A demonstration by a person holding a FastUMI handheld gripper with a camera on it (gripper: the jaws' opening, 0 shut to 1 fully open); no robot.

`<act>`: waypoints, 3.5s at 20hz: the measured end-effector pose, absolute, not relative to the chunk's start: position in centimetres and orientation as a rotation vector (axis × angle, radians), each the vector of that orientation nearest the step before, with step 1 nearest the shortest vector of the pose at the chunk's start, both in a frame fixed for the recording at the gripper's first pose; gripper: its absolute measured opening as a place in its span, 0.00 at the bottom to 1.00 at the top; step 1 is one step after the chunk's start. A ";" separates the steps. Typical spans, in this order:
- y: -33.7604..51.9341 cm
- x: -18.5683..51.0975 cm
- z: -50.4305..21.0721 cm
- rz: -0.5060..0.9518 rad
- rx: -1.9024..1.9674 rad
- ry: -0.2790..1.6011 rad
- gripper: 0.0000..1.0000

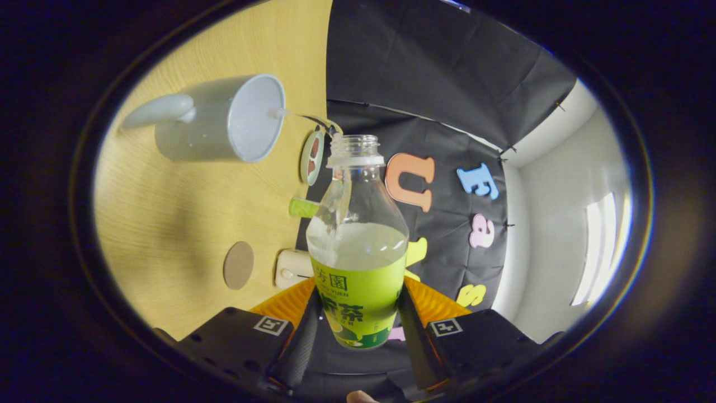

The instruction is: Take the bottle from table, then pour the juice into the cup, finally place the bottle on the coaster

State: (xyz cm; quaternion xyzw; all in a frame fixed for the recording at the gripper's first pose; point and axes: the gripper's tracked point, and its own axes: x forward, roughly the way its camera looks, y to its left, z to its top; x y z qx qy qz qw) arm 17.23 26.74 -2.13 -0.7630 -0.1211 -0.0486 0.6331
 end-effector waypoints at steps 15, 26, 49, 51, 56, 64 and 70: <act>27.5 17.5 0.5 -0.133 -1.793 -0.308 0.77; 28.0 17.8 2.3 -0.135 -1.831 -0.315 0.77; 28.3 18.2 5.5 -0.178 -1.906 -0.344 0.77; 28.4 18.2 5.6 -0.182 -1.919 -0.349 0.77; 28.7 18.1 6.2 -0.192 -1.947 -0.365 0.77; 29.2 17.7 6.7 -0.209 -1.999 -0.393 0.77; 29.7 17.3 7.2 -0.224 -2.034 -0.413 0.77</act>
